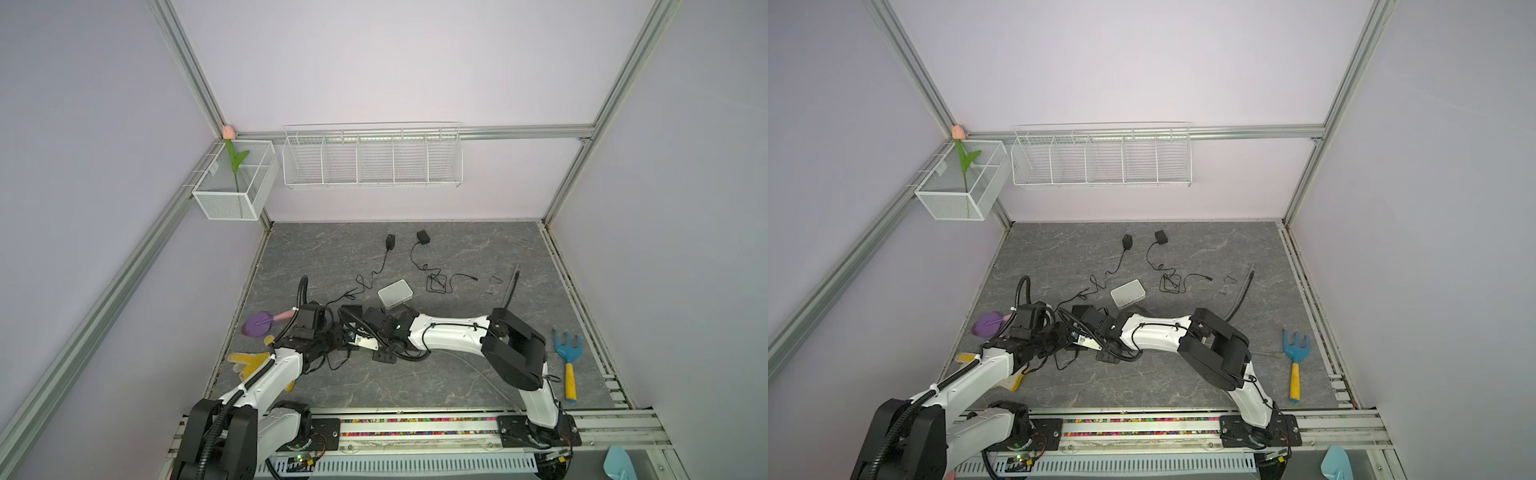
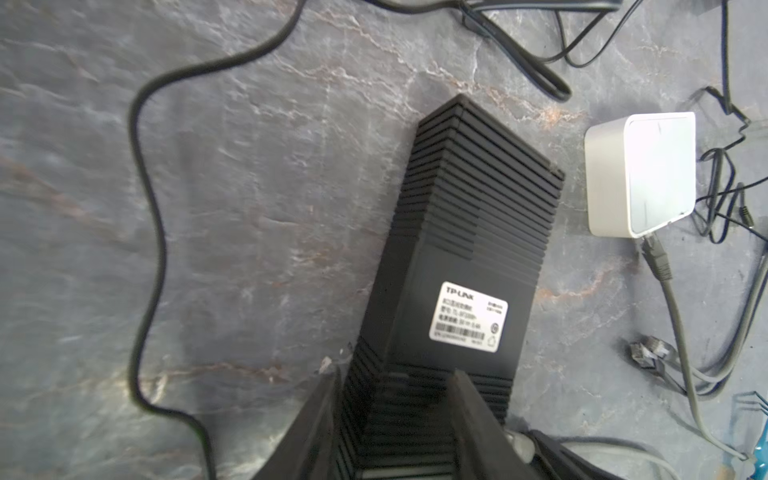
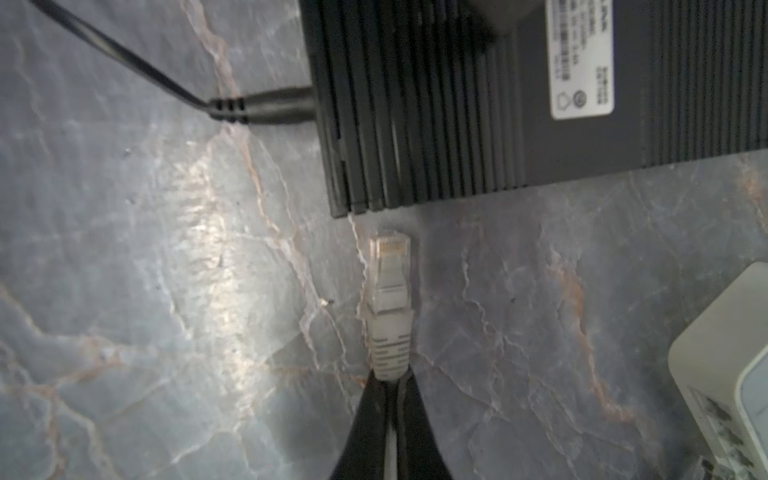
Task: Insert the plug into the switch port
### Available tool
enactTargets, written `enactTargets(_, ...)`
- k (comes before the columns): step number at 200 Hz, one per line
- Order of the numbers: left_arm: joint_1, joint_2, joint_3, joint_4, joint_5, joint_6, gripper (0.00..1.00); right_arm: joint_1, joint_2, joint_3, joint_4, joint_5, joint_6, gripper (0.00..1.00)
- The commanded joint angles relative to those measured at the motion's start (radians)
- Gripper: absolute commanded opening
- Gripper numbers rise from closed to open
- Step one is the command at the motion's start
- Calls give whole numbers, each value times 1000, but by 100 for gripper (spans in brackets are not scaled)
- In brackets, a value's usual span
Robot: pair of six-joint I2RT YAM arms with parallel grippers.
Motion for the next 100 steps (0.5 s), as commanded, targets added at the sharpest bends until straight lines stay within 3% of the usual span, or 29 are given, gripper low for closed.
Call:
enactTargets(1,-13,-16,3,55,89,-34,41,20,-39,-9,148,-53,-7,6)
enactTargets(49,75,-48,31,22,167,-2,38,-16,-94,-71,165,-87,-12,6)
enactTargets(100,86,63,91,3,220,21,37,-20,-72,-57,161,-94,-13,6)
